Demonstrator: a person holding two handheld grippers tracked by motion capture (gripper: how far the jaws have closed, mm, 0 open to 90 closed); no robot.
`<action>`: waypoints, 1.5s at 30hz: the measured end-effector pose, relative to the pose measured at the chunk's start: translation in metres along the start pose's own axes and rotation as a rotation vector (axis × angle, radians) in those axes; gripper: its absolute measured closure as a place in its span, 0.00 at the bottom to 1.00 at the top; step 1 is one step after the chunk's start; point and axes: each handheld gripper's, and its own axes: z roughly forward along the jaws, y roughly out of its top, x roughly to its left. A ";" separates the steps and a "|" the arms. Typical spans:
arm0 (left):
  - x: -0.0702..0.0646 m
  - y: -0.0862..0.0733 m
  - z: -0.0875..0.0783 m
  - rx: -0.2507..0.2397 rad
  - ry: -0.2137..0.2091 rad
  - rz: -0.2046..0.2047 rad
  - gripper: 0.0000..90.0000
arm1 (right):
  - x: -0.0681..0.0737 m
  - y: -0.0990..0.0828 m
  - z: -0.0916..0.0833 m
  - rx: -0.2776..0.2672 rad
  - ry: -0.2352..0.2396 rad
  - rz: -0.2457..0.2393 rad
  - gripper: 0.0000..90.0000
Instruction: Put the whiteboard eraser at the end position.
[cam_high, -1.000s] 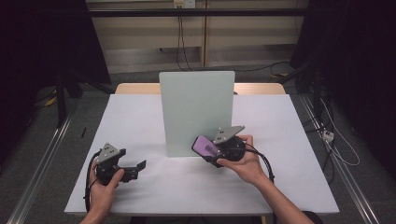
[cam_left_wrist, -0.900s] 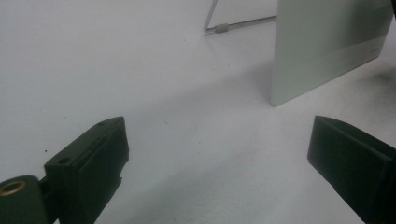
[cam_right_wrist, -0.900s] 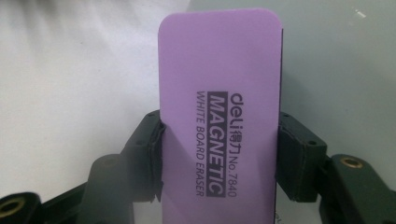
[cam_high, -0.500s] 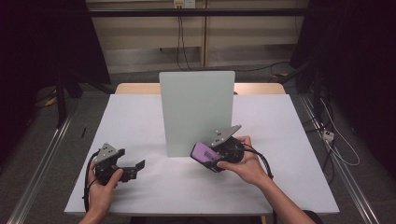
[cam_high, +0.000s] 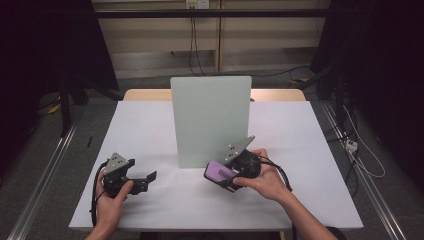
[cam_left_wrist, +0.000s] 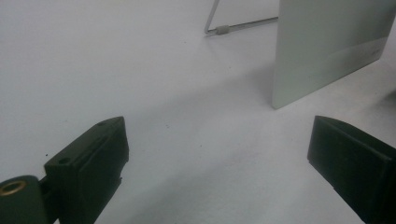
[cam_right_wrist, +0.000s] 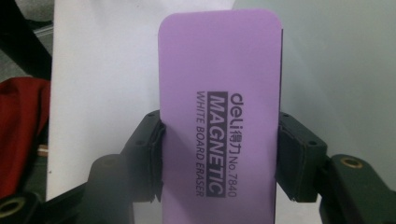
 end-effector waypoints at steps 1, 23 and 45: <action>0.000 0.000 0.000 -0.004 0.004 -0.006 0.06 | 0.001 0.000 0.000 0.000 0.004 0.000 0.46; 0.001 -0.003 -0.003 -0.002 -0.002 -0.011 0.06 | 0.017 0.007 0.023 0.125 0.084 -0.067 0.46; 0.003 -0.003 -0.005 -0.008 -0.008 -0.013 0.06 | 0.022 0.008 0.045 0.191 0.079 -0.078 0.46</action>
